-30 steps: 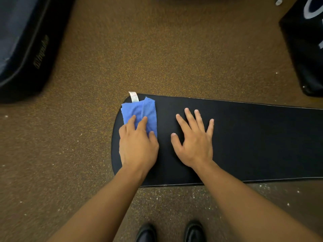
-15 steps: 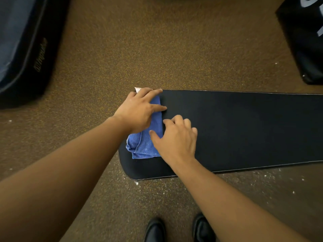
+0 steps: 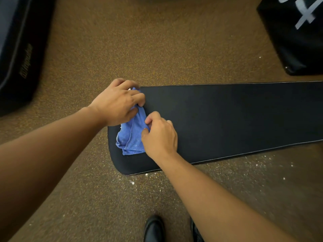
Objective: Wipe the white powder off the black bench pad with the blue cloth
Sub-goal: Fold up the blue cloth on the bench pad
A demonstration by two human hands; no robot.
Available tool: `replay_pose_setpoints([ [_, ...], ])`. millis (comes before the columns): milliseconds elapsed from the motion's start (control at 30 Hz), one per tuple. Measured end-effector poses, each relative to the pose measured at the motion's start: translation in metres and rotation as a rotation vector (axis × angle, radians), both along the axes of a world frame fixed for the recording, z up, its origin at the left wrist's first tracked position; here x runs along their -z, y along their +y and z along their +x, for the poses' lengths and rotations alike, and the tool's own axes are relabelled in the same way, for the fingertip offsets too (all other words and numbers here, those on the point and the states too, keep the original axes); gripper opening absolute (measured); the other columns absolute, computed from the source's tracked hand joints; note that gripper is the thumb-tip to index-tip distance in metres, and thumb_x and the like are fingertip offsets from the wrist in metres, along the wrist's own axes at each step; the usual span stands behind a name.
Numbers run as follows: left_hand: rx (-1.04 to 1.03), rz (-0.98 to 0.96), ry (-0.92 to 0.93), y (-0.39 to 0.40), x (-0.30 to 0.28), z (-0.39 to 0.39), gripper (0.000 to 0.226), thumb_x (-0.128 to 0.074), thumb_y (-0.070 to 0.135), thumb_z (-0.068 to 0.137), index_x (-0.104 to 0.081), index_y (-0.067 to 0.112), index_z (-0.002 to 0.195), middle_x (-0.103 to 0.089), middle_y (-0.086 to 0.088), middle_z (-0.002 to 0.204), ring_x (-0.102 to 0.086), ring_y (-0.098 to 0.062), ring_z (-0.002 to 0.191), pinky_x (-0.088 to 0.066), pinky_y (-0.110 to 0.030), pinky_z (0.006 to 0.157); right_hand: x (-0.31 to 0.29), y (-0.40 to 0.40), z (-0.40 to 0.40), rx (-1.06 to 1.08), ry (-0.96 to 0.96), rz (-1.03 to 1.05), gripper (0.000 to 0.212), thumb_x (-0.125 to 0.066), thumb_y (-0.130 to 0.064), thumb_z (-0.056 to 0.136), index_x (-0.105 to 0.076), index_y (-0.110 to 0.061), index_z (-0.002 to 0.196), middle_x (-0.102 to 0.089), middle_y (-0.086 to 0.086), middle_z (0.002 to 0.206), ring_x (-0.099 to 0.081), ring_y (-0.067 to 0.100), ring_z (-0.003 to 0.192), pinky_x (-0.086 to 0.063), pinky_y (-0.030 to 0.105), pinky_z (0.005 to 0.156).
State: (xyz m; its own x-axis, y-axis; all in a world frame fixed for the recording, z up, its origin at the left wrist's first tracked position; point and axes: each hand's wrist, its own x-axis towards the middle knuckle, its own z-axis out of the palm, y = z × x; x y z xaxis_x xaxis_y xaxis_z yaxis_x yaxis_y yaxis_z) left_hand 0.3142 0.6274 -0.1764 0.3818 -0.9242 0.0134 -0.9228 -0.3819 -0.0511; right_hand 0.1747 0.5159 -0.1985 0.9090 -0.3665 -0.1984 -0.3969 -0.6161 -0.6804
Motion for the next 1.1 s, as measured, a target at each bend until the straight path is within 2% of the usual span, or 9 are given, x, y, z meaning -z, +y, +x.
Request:
replay_pose_setpoints([
  [100,0.038,-0.031,0.031,-0.009,-0.009,-0.005,0.024,-0.041,0.029,0.08,-0.058,0.017,0.091,-0.066,-0.001,0.091,-0.054,-0.029,0.114,-0.024,-0.047,0.111,-0.007,-0.009,-0.008,0.047,-0.068,0.141,0.019,-0.055,-0.013,0.086,-0.043,-0.024,0.094,-0.057,0.001,0.092,-0.047,0.021,0.082,-0.029,0.032,0.066],
  [233,0.108,-0.088,0.118,-0.04,-0.026,-0.018,0.015,-0.04,0.025,0.081,-0.048,0.016,0.09,-0.058,-0.005,0.088,-0.057,-0.029,0.095,-0.025,-0.047,0.113,-0.028,-0.048,-0.031,0.127,-0.144,0.246,0.02,-0.051,-0.008,0.083,-0.046,-0.023,0.095,-0.049,0.0,0.091,-0.05,0.023,0.076,-0.042,0.041,0.069],
  [333,0.176,-0.117,0.252,-0.082,-0.04,-0.034,0.01,-0.037,0.024,0.085,-0.038,0.02,0.094,-0.048,-0.003,0.085,-0.05,-0.028,0.065,-0.047,-0.036,0.077,-0.042,-0.097,-0.056,0.151,-0.209,0.172,0.023,-0.048,-0.004,0.083,-0.05,-0.025,0.093,-0.047,-0.003,0.093,-0.052,0.02,0.075,-0.046,0.043,0.072],
  [433,0.257,-0.059,0.294,-0.138,-0.053,-0.048,0.011,-0.032,0.026,0.088,-0.038,0.024,0.097,-0.046,-0.004,0.092,-0.049,-0.032,0.055,-0.049,-0.041,0.053,-0.048,-0.15,-0.084,0.217,-0.244,0.146,0.026,-0.047,0.0,0.082,-0.06,-0.022,0.081,-0.05,-0.008,0.098,-0.056,0.01,0.082,-0.048,0.035,0.079],
  [633,0.427,0.103,0.359,-0.27,-0.071,-0.091,0.037,-0.051,0.009,0.08,-0.07,0.02,0.109,-0.056,-0.012,0.121,-0.061,-0.034,0.088,-0.054,-0.044,0.071,-0.066,-0.259,-0.145,0.282,-0.137,0.007,0.039,-0.04,-0.017,0.078,-0.077,-0.017,0.091,-0.065,-0.004,0.099,-0.062,0.017,0.093,-0.051,0.037,0.086],
  [733,0.457,0.077,0.4,-0.33,-0.085,-0.12,0.047,-0.039,0.018,0.08,-0.071,0.02,0.114,-0.057,-0.008,0.11,-0.059,-0.026,0.084,-0.047,-0.031,0.069,-0.082,-0.313,-0.181,0.32,-0.084,-0.03,0.028,-0.057,-0.011,0.083,-0.074,-0.021,0.103,-0.057,-0.008,0.099,-0.058,0.013,0.089,-0.05,0.029,0.081],
  [833,0.487,0.04,0.438,-0.388,-0.104,-0.145,0.038,-0.052,0.005,0.086,-0.067,0.024,0.116,-0.05,0.004,0.1,-0.049,-0.003,0.068,-0.031,-0.012,0.06,-0.103,-0.363,-0.219,0.383,-0.075,-0.063,0.032,-0.067,-0.007,0.079,-0.07,-0.03,0.101,-0.056,-0.006,0.099,-0.057,0.011,0.084,-0.044,0.014,0.067],
  [933,0.57,0.04,0.467,-0.446,-0.123,-0.169,0.045,-0.06,0.003,0.08,-0.064,0.028,0.117,-0.044,0.007,0.089,-0.045,0.001,0.069,-0.037,-0.024,0.064,-0.126,-0.407,-0.257,0.444,-0.11,-0.058,0.039,-0.066,0.0,0.077,-0.068,-0.033,0.099,-0.055,-0.001,0.098,-0.058,0.012,0.081,-0.047,0.015,0.065],
  [1100,0.664,0.017,0.539,-0.539,-0.164,-0.214,0.059,-0.062,-0.004,0.076,-0.063,0.033,0.122,-0.049,0.002,0.097,-0.048,-0.004,0.082,-0.038,-0.02,0.072,-0.172,-0.471,-0.315,0.549,-0.192,-0.074,0.048,-0.065,0.004,0.077,-0.066,-0.031,0.111,-0.053,0.001,0.099,-0.058,0.004,0.078,-0.043,0.005,0.058],
])
